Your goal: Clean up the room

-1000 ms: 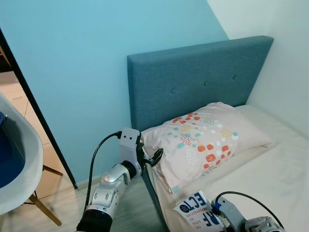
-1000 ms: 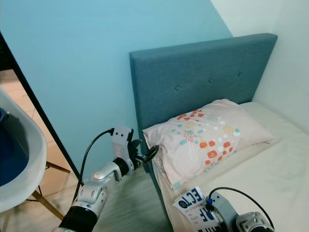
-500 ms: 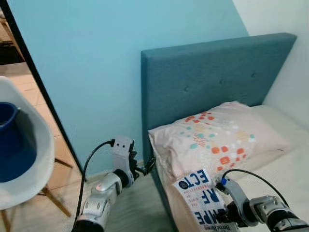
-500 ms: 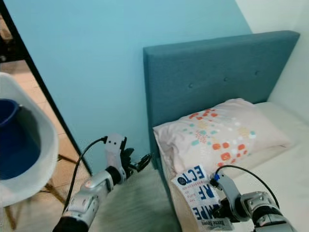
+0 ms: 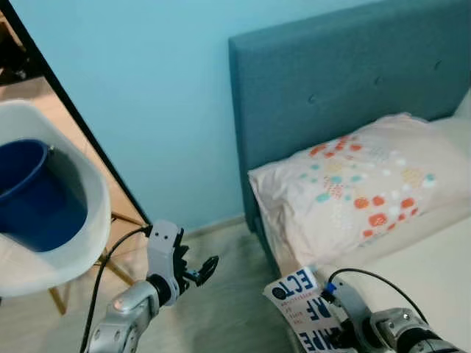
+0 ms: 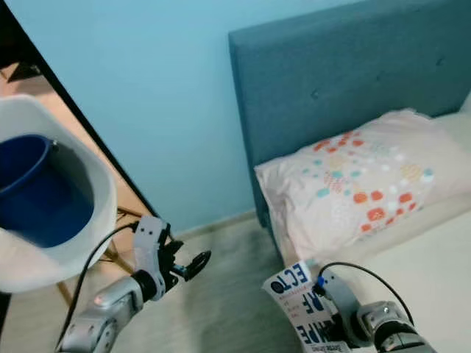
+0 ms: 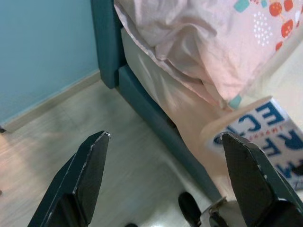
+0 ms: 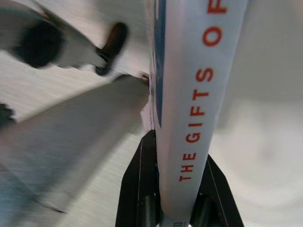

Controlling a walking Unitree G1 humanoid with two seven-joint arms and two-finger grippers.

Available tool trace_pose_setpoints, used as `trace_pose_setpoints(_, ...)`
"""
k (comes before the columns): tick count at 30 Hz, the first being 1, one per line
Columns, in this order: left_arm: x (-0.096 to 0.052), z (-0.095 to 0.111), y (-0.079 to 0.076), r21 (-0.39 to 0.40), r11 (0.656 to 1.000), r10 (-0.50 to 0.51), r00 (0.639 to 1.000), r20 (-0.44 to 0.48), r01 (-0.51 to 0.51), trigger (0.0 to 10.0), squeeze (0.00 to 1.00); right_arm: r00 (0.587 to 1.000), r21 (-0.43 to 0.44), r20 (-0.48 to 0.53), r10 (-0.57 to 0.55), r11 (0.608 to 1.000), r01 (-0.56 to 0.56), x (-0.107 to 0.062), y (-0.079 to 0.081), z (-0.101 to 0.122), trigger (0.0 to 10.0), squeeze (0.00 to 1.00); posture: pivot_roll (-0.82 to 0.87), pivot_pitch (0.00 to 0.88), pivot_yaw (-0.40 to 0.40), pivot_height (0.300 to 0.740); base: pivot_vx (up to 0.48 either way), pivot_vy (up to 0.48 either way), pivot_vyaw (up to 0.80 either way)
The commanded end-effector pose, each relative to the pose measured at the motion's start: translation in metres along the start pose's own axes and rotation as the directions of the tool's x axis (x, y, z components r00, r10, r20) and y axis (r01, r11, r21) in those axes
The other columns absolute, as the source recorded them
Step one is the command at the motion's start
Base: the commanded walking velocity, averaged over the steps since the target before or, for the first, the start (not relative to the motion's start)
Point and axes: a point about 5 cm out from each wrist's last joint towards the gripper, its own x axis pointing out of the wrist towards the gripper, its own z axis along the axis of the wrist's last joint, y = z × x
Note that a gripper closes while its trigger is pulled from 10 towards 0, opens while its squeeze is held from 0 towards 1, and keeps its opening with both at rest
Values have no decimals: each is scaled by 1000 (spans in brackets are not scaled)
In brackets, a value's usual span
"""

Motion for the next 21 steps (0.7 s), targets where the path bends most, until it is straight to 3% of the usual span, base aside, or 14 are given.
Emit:
trace_pose_setpoints(1, -6, -6, 2, -9, 1000, 0, 999, -36, -1, 10000, 0, 1000, 37, -24, -10, 999, 10, 0, -1, -10, 10000, 0, 37, 283, 140, 740, 0, 0, 0)
trace_pose_setpoints(8, -8, -5, 2, -8, 1000, 0, 999, -35, 0, 10000, 0, 999, 32, -43, -23, 999, 25, -1, -3, -13, 10000, 0, 40, 290, 142, 740, 0, 0, 0)
trace_pose_setpoints(9, -16, -2, 5, -8, 1000, 15, 999, -42, -16, 10000, 0, 990, 24, -36, -135, 990, 136, -13, -21, -13, 10000, 0, 67, 355, 162, 740, 0, 0, 0)
trace_pose_setpoints(10, -16, -2, 5, -8, 1000, 15, 999, -42, -16, 10000, 0, 990, 24, -36, -135, 990, 136, -13, -21, -13, 10000, 0, 67, 355, 162, 740, 0, 0, 0)
trace_pose_setpoints(12, -28, -1, 9, -5, 999, 37, 998, -55, -37, 10000, 0, 948, 21, -1, -318, 948, 317, -35, -48, -7, 10000, 0, 71, 367, 165, 740, 0, 0, 0)
trace_pose_setpoints(21, -41, -1, 4, -16, 999, 45, 996, -84, -46, 10000, 0, 891, 61, 37, -452, 891, 449, -57, -71, -2, 10000, 0, 87, 380, 174, 740, 0, 0, 0)
